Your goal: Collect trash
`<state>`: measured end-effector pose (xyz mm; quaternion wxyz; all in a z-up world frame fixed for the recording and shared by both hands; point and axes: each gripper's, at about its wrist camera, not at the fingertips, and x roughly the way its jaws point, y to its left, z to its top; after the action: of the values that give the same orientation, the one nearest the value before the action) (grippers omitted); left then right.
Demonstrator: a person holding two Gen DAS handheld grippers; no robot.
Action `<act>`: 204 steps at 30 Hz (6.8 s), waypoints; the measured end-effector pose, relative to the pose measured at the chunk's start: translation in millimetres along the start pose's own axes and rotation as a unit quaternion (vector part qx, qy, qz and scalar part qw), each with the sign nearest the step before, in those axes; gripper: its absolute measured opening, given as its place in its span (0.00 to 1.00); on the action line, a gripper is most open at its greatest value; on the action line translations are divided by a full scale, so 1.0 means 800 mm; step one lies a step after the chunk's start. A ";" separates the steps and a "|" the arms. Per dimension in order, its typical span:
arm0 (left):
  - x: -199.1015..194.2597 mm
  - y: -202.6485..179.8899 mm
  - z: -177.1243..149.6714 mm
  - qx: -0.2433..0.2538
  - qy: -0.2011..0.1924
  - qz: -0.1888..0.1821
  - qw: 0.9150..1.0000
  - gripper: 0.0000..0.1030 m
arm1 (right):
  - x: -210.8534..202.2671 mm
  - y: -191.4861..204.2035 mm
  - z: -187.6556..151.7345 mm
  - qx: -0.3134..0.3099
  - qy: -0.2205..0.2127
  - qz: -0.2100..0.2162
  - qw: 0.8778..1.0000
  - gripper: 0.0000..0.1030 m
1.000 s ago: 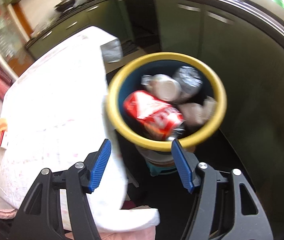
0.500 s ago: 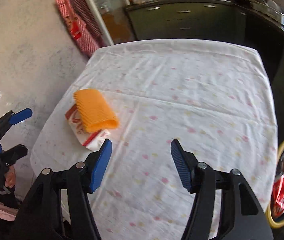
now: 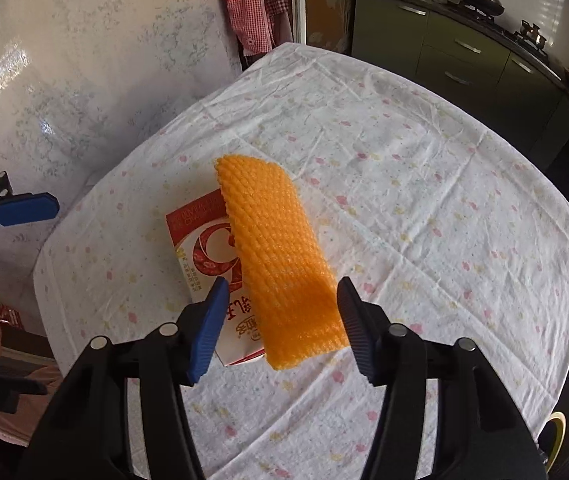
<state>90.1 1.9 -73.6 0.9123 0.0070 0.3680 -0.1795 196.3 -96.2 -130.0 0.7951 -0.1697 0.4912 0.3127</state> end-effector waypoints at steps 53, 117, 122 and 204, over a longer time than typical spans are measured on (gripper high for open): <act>0.040 -0.093 0.022 0.068 0.041 -0.038 0.996 0.95 | -0.224 -0.315 -0.402 0.453 -0.086 -0.300 0.835 0.60; 0.157 -0.002 0.027 0.328 0.261 -0.108 0.901 0.55 | -0.135 -0.209 -0.284 0.362 -0.070 -0.146 0.918 0.64; 0.172 -0.016 0.027 0.305 0.272 -0.102 0.907 0.50 | -0.147 -0.213 -0.303 0.376 -0.082 -0.147 0.911 0.64; -0.073 -0.109 0.012 -0.031 -0.143 0.124 0.982 0.96 | -0.314 -0.046 -0.310 0.299 -0.268 -0.293 0.867 0.86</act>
<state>28.7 -62.0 -16.7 0.9703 -0.0018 0.2359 -0.0526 -27.6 -349.6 -22.2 0.9639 0.0307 0.2569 -0.0635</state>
